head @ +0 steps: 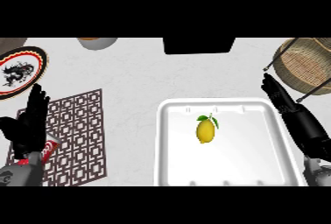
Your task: Pick the lemon from the tray and place it in the tiered basket
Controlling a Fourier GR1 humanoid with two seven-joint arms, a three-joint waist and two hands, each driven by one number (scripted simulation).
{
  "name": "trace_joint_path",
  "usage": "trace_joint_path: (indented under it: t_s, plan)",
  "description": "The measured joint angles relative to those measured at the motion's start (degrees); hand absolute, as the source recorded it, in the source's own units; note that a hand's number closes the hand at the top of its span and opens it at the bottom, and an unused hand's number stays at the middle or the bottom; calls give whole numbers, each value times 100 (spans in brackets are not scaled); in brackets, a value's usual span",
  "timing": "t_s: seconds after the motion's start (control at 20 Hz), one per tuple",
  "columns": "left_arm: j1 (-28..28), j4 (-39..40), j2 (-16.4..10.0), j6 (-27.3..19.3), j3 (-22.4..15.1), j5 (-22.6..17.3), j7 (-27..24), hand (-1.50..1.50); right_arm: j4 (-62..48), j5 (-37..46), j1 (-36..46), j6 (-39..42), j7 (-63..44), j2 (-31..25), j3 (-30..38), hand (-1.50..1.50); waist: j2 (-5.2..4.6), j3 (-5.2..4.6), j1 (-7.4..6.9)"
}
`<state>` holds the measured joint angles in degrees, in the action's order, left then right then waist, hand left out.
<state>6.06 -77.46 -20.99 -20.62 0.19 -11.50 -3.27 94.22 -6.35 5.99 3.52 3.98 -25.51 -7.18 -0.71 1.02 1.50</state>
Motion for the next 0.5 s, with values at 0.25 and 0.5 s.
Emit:
trace_joint_path:
  t_s: [0.25,0.5]
  plan:
    - [256,-246,143,69,-419,287,-18,0,-82,-895,212,-87,264,422,734,150,54,-61,-53]
    - [388,-502,421,165,-895,419,28,0,-381,-1657,236,-676,296,1169,1359,-150,90,-41,13]
